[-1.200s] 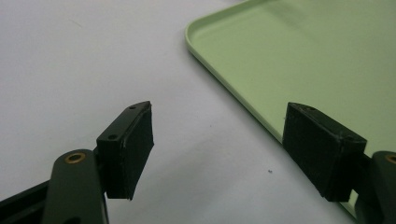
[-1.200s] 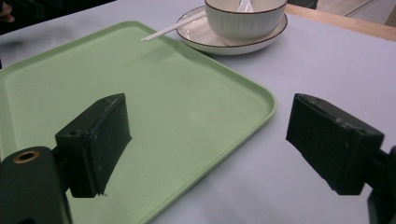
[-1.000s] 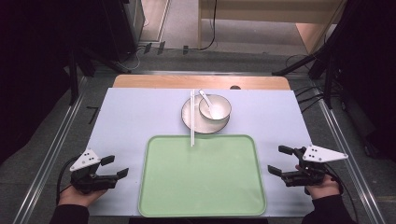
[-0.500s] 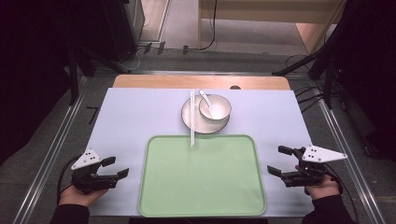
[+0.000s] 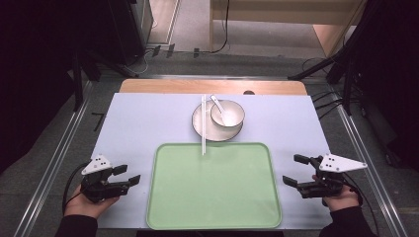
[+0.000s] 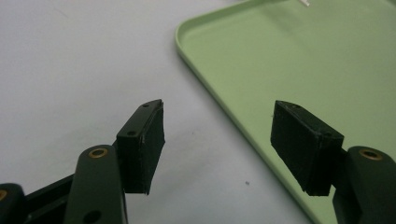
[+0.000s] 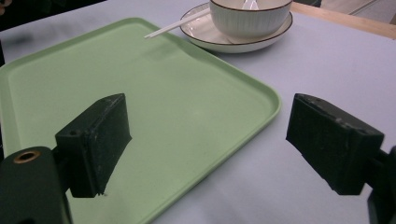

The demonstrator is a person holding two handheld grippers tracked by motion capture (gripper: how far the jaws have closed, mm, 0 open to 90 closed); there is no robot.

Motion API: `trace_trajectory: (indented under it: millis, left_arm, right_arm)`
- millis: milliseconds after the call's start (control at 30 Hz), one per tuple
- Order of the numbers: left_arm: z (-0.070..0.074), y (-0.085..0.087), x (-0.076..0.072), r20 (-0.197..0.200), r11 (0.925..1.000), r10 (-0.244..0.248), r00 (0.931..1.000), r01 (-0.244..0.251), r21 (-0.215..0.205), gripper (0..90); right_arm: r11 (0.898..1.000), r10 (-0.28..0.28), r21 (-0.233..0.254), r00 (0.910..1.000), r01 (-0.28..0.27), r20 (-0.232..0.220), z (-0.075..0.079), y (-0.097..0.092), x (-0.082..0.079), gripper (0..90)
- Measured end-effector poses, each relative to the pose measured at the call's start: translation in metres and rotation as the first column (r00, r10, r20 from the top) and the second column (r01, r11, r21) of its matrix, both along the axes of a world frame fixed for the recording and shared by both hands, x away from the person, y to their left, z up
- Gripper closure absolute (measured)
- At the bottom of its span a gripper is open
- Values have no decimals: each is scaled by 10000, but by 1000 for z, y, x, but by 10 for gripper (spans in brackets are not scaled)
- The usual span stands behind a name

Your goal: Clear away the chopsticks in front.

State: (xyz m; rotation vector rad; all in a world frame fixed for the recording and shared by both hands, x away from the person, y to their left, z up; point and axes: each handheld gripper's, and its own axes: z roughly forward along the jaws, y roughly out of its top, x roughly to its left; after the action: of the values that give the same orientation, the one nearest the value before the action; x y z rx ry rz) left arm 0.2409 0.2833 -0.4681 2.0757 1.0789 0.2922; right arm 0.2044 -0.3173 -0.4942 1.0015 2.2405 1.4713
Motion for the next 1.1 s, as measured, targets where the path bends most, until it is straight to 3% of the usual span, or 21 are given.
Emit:
trace_trajectory:
  millis: [133, 200, 267, 367, 400, 500, 633, 700, 800, 1100]
  left_arm:
    - [7, -2, 4, -335, 9994, 345, 9988, -344, 20, 355]
    - [8, -1, 7, -513, 9984, 387, 9979, -407, -390, 361]
    - [9, -3, 11, -989, 9964, 310, 9946, -386, -757, 382]
    - [9, -5, 14, -1182, 9970, 342, 9924, -421, -655, 386]
    - [10, -7, 19, -1540, 9975, 228, 9878, -328, -622, 380]
    - [11, -10, 24, -1863, 9983, 168, 9824, -268, -514, 379]
    - [14, -20, 34, -1846, 9996, 137, 9827, -178, -208, 367]
    - [18, -25, 41, -1805, 9992, 356, 9829, -381, -104, 366]
    - [21, -28, 46, -1838, 9983, 502, 9817, -548, -201, 366]
    - [24, -50, 63, -1788, 9998, 187, 9837, -166, 131, 364]
  right_arm:
    - [10000, 8, 30, 10000, -8, 14, 0, 0, 0, 139]
    - [10000, -7, 62, 10000, 7, 75, 1, -1, -1, 139]
    - [10000, -8, 53, 10000, 8, 75, 1, -1, -1, 139]
    - [10000, 36, 5, 10000, -36, 19, 1, 0, 0, 139]
    - [10000, 34, 2, 10000, -34, 18, 0, 0, 0, 139]
    - [10000, 38, 3, 10000, -38, 6, 0, 0, -1, 139]
    - [10000, 22, 36, 10000, -22, 8, 0, 0, 0, 140]
    - [10000, -8, -6, 10000, 8, -25, -1, 0, 0, 139]
    - [10000, -11, 13, 10000, 11, -27, -1, 0, 0, 139]
    - [10000, -42, 0, 10000, 42, -38, -1, 0, 0, 139]
